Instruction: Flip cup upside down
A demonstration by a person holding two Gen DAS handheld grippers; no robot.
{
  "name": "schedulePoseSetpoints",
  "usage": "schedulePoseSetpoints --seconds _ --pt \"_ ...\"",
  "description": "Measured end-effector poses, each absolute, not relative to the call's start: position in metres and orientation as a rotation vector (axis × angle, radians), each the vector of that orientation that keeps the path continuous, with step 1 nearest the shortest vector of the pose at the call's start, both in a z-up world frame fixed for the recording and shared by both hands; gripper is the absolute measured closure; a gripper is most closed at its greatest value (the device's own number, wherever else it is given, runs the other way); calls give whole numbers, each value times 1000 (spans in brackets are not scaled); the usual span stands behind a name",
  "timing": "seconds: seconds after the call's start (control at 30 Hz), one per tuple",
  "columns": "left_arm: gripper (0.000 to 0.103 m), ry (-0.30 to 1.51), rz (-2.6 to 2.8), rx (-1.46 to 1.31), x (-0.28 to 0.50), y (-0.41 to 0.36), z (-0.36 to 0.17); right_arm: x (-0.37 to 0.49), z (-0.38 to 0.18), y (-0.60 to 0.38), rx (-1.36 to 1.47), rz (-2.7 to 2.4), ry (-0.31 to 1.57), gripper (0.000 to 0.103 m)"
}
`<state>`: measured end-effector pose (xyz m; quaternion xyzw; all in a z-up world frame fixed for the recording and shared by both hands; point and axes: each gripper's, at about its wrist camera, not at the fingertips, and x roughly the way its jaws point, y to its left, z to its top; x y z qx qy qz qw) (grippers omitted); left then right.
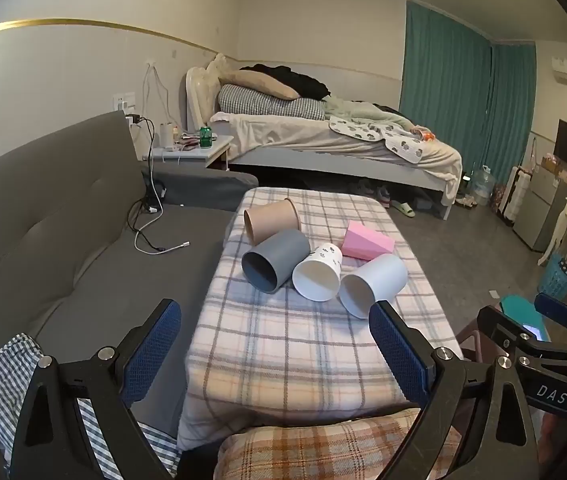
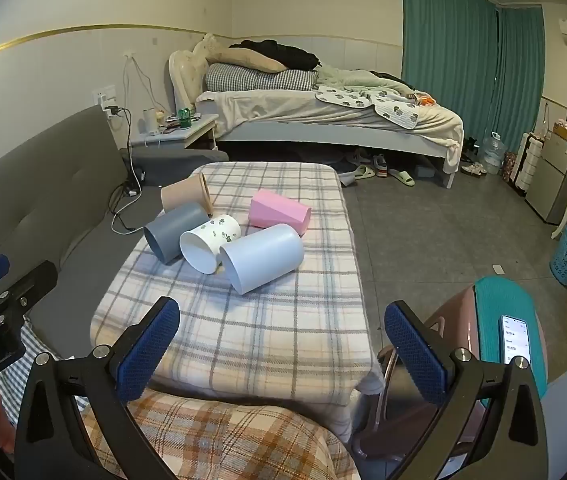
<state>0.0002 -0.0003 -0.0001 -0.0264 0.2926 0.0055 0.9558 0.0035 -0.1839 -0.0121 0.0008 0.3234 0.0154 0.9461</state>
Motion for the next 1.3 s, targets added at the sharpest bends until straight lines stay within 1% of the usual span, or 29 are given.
schedulePoseSetpoints --seconds 0.4,0.47,1.3 --pt "5 591 8 -13 4 -32 0 4 -12 -185 5 34 655 0" --pt "5 593 7 -72 1 0 0 4 -12 -185 7 35 656 0" --pt "5 595 8 -70 1 0 0 3 -12 -182 5 34 656 0"
